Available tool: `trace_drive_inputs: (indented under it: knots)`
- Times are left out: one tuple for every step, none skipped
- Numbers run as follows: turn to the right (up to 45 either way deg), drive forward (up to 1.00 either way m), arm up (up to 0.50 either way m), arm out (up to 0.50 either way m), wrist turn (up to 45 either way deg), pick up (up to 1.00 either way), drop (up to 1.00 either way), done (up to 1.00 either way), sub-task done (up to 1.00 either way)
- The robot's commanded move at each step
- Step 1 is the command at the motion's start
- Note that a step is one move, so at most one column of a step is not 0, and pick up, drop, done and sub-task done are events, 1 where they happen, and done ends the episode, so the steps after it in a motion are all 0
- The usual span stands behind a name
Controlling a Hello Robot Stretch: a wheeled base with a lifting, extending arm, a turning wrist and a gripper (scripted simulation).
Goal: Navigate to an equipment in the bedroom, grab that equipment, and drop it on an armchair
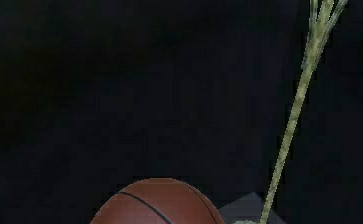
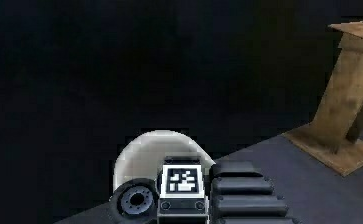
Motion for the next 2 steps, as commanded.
trace_drive_inputs:
  knots:
    - [45.0, 0.0, 0.0, 0.0, 0.0, 0.0, 0.0, 0.0, 0.0]
    - [15.0, 0.0, 0.0, 0.0, 0.0, 0.0, 0.0, 0.0, 0.0]
